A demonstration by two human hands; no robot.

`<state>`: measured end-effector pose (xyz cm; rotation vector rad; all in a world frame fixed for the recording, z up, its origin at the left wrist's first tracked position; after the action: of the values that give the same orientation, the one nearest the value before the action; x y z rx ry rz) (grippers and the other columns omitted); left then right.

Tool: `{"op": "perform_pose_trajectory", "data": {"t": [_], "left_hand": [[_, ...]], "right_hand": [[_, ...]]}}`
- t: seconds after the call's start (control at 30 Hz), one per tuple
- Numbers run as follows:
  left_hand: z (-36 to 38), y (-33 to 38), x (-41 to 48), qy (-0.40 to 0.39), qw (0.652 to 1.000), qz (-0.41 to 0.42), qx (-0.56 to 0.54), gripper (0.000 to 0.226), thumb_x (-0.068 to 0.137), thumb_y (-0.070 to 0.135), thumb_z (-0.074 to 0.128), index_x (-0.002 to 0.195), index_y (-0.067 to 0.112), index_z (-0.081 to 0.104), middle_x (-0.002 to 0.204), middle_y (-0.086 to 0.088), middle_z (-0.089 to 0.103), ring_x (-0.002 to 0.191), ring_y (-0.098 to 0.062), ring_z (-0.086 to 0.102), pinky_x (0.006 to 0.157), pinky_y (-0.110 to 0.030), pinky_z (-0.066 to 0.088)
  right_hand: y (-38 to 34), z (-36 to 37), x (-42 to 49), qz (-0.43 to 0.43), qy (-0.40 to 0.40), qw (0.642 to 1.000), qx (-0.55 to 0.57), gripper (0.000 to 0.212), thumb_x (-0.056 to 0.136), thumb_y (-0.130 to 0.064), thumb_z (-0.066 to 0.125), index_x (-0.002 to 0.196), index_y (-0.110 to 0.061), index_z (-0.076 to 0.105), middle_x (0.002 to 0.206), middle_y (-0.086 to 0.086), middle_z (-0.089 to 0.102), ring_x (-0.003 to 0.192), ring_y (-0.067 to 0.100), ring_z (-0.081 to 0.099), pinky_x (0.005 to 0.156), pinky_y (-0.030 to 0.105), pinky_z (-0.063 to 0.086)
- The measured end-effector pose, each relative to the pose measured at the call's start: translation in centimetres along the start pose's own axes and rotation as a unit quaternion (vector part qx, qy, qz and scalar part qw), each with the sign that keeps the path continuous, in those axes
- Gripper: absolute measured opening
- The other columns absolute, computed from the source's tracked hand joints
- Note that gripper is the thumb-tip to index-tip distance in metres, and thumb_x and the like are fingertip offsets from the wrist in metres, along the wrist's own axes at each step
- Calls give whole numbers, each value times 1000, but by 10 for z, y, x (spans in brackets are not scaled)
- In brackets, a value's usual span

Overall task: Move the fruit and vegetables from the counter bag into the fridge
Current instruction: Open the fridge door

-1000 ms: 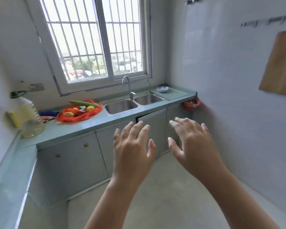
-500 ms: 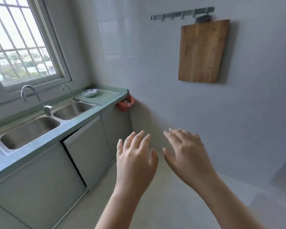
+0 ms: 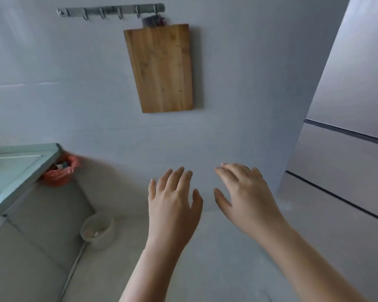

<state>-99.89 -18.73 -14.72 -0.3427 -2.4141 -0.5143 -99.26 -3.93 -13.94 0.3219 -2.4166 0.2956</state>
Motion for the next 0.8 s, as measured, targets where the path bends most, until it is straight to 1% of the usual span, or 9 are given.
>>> {"op": "perform_pose_trajectory", "data": {"t": [0.17, 0.27, 0.33, 0.47, 0.57, 0.63, 0.67, 0.73, 0.8], "left_hand": [[59, 25, 51, -27, 997, 53, -45, 44, 79, 33, 39, 108, 10, 64, 113, -8, 66, 108, -31, 59, 91, -54, 42], [96, 40, 86, -40, 995, 75, -46, 42, 79, 32, 42, 108, 11, 64, 113, -8, 66, 108, -31, 59, 92, -54, 40], [119, 50, 113, -45, 994, 81, -57, 38, 78, 27, 50, 108, 11, 64, 113, -8, 66, 108, -31, 59, 93, -54, 39], [160, 78, 166, -52, 991, 95, -85, 37, 76, 24, 54, 109, 10, 65, 114, -8, 66, 110, -31, 58, 94, -52, 39], [190, 103, 194, -61, 985, 112, -120, 38, 79, 29, 48, 109, 11, 65, 114, -7, 66, 109, -29, 59, 94, -50, 39], [209, 119, 210, -76, 977, 128, -149, 44, 80, 34, 41, 109, 12, 64, 113, -6, 66, 107, -28, 60, 93, -49, 40], [219, 127, 218, -82, 973, 137, -167, 45, 79, 35, 40, 109, 12, 64, 113, -6, 66, 106, -28, 60, 93, -49, 41], [237, 142, 234, -95, 962, 152, -205, 44, 80, 34, 42, 110, 11, 64, 113, -5, 66, 105, -27, 61, 92, -48, 43], [257, 156, 251, -105, 949, 161, -250, 39, 80, 29, 50, 111, 11, 64, 114, -5, 66, 106, -26, 60, 93, -44, 43]], "right_hand": [[63, 14, 23, 34, 37, 997, -52, 37, 69, -18, 74, 102, -5, 65, 103, 11, 67, 97, 29, 63, 83, 57, 45], [112, 19, 44, 57, 61, 994, -76, 33, 70, -19, 67, 100, -5, 65, 101, 11, 67, 94, 29, 64, 82, 58, 45], [145, 19, 59, 77, 72, 990, -90, 34, 69, -21, 61, 99, -5, 66, 99, 10, 68, 92, 29, 65, 80, 58, 46], [204, 17, 84, 108, 82, 983, -124, 35, 69, -22, 58, 98, -6, 66, 99, 10, 68, 93, 29, 65, 80, 56, 47], [246, 15, 96, 128, 80, 976, -157, 32, 70, -18, 66, 99, -6, 66, 100, 10, 68, 93, 30, 65, 80, 57, 47], [270, 14, 99, 148, 69, 971, -172, 35, 67, -14, 75, 100, -6, 66, 102, 11, 67, 94, 31, 64, 80, 58, 47], [281, 14, 101, 159, 63, 969, -179, 37, 67, -14, 76, 101, -6, 66, 102, 11, 67, 94, 31, 64, 81, 57, 47], [300, 13, 107, 177, 56, 963, -196, 37, 68, -16, 76, 103, -7, 65, 104, 10, 67, 97, 31, 63, 83, 55, 46], [316, 15, 114, 194, 56, 956, -213, 38, 68, -16, 76, 104, -7, 65, 104, 11, 67, 99, 32, 63, 83, 56, 45]]}}
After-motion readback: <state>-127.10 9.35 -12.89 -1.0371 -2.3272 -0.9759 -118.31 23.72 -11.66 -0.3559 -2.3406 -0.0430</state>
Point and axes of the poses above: each hand's wrist, its own x-axis towards the middle knuckle, its own z-axis out of the palm, y = z × x, the point moved 1 cm from there along x, towards the middle knuckle
